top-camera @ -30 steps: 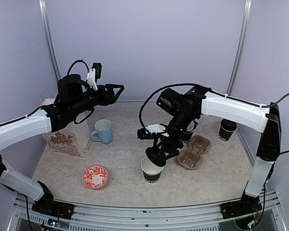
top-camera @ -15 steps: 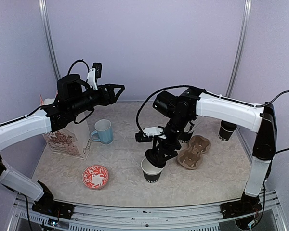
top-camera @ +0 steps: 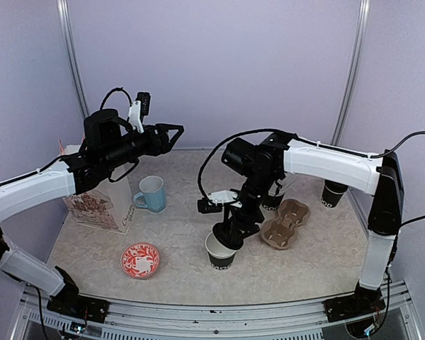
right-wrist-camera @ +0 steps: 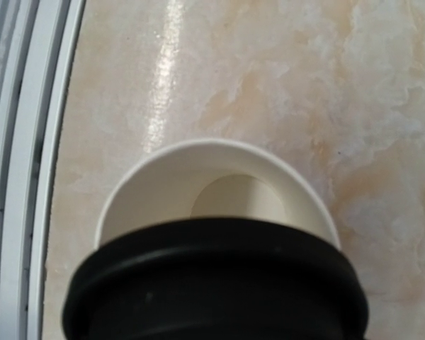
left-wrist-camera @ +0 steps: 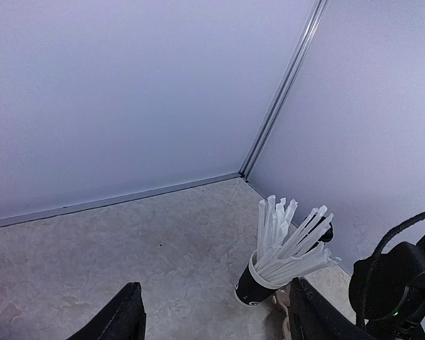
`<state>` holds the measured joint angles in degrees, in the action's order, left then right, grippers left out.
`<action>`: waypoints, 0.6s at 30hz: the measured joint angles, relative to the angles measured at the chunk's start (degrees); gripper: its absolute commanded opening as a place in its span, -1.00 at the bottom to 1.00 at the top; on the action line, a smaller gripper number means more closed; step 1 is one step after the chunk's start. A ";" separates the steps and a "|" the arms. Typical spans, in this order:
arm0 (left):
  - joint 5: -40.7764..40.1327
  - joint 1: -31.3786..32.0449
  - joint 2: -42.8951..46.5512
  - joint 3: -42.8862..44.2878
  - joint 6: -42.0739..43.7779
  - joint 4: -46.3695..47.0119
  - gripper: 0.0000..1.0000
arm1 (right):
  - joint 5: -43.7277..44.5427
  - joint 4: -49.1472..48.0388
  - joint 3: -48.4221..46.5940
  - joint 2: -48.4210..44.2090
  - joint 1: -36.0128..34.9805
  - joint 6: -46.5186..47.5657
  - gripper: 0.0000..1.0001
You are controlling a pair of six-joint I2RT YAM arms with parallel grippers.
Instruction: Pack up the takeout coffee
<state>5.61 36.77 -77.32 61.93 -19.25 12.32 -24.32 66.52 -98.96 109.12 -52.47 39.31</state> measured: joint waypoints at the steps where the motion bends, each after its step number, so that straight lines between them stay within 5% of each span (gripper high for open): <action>1: 0.02 0.00 0.00 0.00 0.00 0.00 0.36 | 0.04 0.00 0.00 0.04 -0.13 -0.11 0.30; 18: -2.67 1.33 -0.35 0.11 0.33 -1.73 0.35 | 5.44 0.11 -2.10 1.36 -2.32 -2.10 0.32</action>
<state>2.94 38.11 -77.67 62.04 -18.92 10.59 -18.87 66.63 -101.06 110.48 -54.78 37.21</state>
